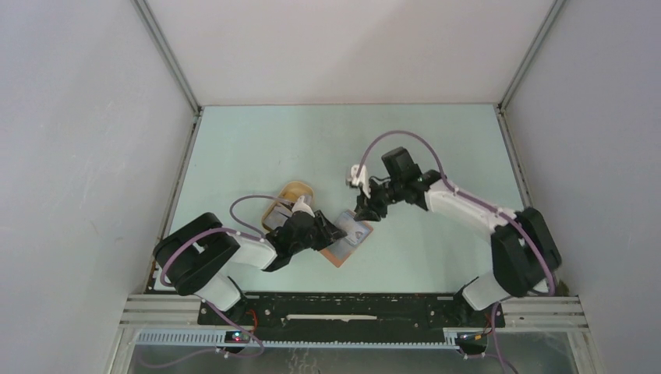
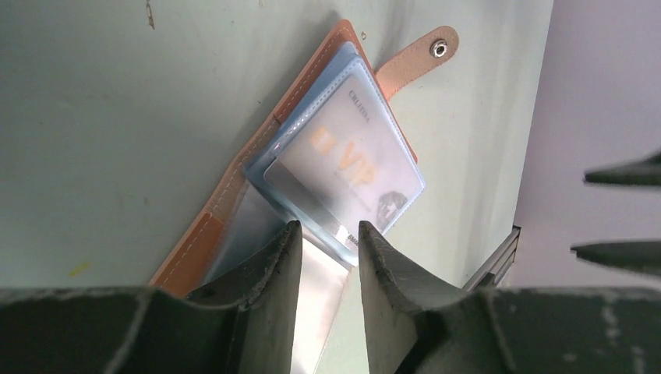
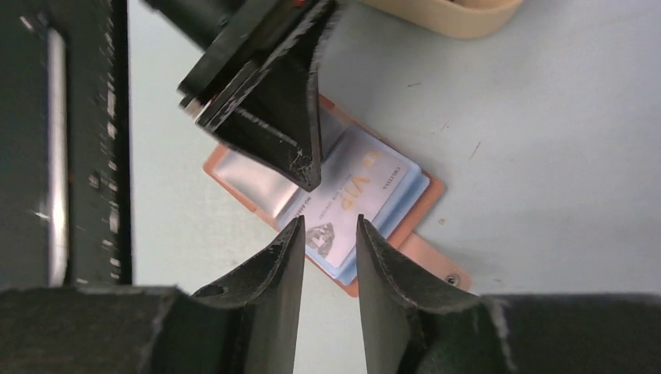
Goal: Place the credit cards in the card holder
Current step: Insert the credit card into the card holder, then turn over the card slot in the card holder.
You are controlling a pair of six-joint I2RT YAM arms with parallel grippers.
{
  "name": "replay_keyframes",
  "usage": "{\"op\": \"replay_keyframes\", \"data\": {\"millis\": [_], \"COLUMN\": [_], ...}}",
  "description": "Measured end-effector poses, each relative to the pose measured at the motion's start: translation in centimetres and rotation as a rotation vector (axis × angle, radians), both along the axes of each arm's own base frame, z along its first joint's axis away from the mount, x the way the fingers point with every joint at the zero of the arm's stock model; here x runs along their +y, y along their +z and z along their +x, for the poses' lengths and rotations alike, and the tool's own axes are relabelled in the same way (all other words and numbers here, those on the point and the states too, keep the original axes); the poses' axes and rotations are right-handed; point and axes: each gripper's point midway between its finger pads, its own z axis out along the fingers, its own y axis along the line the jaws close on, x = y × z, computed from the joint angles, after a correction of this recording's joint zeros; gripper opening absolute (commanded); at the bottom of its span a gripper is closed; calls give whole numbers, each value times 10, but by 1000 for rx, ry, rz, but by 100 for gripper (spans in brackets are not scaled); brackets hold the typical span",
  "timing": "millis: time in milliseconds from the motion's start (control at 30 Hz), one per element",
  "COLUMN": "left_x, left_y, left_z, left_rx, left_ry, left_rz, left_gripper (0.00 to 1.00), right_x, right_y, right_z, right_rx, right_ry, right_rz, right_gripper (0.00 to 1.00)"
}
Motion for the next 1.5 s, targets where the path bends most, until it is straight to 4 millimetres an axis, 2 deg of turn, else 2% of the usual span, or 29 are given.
{"op": "replay_keyframes", "data": {"millis": [67, 167, 300, 400, 667, 1300, 1500], "left_x": [0, 1, 2, 2, 2, 2, 2], "left_y": [0, -1, -1, -1, -1, -1, -1], "left_z": [0, -1, -1, -1, -1, -1, -1], "left_rx": [-2, -2, -8, -10, -14, -14, -14], "left_ry": [0, -1, -3, -3, -7, -7, -7], "left_rz": [-1, 2, 3, 1, 5, 6, 6], "left_gripper": [36, 36, 35, 35, 34, 33, 33], "right_x": [2, 0, -14, -20, -18, -24, -24], "right_y": [-1, -19, -50, -58, -54, -75, -77], "right_z": [11, 19, 12, 6, 8, 10, 10], "right_rx": [142, 353, 601, 700, 756, 814, 819], "right_ry": [-59, -133, -233, -277, -314, -399, -401], "right_rz": [12, -3, -63, -88, -88, -156, -161], "right_gripper": [40, 42, 42, 43, 43, 43, 35]}}
